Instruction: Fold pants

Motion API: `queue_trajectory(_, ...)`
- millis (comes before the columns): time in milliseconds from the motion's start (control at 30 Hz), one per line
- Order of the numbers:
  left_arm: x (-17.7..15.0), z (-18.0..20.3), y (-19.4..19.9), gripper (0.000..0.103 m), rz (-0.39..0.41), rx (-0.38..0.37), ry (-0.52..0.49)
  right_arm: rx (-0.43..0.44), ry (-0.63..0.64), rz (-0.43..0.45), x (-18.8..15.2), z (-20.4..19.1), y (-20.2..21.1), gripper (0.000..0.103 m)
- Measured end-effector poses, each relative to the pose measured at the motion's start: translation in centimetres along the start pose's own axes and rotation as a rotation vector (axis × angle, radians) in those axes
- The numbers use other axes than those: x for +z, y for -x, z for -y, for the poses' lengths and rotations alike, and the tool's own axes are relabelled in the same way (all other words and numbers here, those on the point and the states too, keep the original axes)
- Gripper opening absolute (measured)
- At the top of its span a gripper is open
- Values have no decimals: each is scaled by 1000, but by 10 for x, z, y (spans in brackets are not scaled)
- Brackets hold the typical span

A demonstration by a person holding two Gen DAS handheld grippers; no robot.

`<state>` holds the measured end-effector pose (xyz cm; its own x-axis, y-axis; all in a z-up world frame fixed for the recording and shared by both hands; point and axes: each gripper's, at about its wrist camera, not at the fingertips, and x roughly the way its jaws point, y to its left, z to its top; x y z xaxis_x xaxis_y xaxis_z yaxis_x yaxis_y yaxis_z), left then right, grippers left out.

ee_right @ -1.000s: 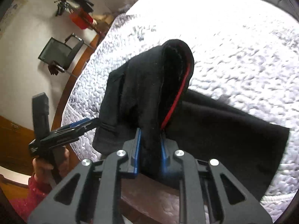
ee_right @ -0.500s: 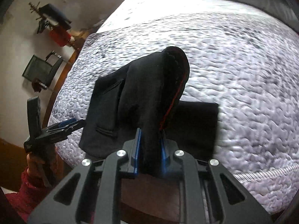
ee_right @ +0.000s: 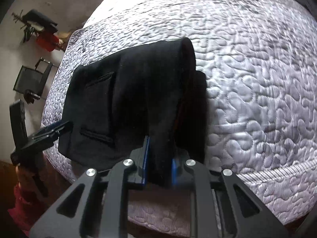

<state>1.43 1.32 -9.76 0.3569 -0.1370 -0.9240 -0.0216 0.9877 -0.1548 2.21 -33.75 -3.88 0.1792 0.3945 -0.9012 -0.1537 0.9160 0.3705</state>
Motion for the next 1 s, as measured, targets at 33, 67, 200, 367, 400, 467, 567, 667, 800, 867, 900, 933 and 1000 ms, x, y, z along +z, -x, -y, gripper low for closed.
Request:
queue_trajectory(33,1,0,0,87,1,7,-2,-18,5,-13,1,-1,-5,18)
queue_trajectory(67,1,1,0,87,-1,14,-7,-38,12,-24,2,1,-10,19)
queue_trajectory(200,0,4,-7,91,-11,41,-39,-50,-9,-49,1,7,-18,28)
queue_trajectory(367,5,-1,4,90,-3,40,-39,-54,10,-13,8,6,15,44)
queue_trajectory(400,7,-1,8,90,9,40,-40,-77,21,9,11,5,23,44)
queue_trajectory(467,17,0,19,90,42,19,-42,-90,18,49,22,6,38,45)
queue_trajectory(567,36,8,25,90,69,13,-61,-83,12,76,44,5,44,43)
queue_trajectory(667,55,15,19,90,71,-4,-59,-50,4,77,61,2,36,35)
queue_trajectory(800,69,19,1,90,33,-32,-39,-126,13,60,74,-4,20,35)
queue_trajectory(867,71,21,-12,90,2,-18,-47,-144,-19,24,79,5,5,36)
queue_trajectory(900,72,21,-21,90,-22,-3,-45,-146,-37,10,79,10,0,36)
queue_trajectory(933,71,20,-29,91,-43,-1,-38,-143,-60,-4,80,17,-8,38)
queue_trajectory(1000,72,12,-40,94,-68,-34,-4,-141,-84,-9,80,29,-20,46)
